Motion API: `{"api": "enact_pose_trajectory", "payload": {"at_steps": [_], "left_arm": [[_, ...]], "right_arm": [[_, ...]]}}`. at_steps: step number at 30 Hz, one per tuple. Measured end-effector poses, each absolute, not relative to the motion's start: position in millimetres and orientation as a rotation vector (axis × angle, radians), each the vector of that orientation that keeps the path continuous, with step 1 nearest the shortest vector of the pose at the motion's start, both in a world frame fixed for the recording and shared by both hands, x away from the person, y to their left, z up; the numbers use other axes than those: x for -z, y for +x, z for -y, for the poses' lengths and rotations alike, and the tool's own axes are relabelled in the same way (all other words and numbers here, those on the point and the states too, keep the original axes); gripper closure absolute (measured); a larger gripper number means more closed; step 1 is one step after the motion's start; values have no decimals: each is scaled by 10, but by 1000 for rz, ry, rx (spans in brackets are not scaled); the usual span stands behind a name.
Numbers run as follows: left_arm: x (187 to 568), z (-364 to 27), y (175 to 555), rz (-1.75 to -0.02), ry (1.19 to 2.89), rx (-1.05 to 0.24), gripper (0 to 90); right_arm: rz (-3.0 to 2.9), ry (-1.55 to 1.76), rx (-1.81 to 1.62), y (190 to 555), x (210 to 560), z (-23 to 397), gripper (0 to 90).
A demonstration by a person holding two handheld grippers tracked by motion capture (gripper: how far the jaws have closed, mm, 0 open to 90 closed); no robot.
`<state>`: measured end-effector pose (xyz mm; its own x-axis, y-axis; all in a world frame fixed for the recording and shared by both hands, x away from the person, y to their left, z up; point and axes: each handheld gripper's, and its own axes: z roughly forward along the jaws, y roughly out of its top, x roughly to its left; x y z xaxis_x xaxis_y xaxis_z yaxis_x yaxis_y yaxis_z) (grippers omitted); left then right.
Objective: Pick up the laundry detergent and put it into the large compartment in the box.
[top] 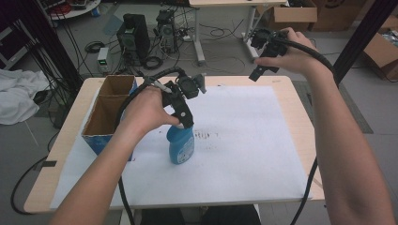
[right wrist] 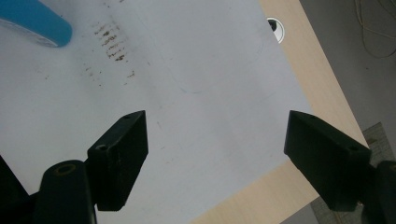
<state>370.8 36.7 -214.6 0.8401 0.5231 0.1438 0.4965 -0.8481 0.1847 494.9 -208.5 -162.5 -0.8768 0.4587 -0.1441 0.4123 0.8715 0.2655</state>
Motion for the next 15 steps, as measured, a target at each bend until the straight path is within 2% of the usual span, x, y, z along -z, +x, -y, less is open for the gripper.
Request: {"api": "enact_pose_trajectory", "payload": {"at_steps": [15], "left_arm": [[2472, -324, 3754, -907, 2887, -218, 162]], "right_arm": [[-2853, 649, -324, 4945, 1712, 2012, 216]]}}
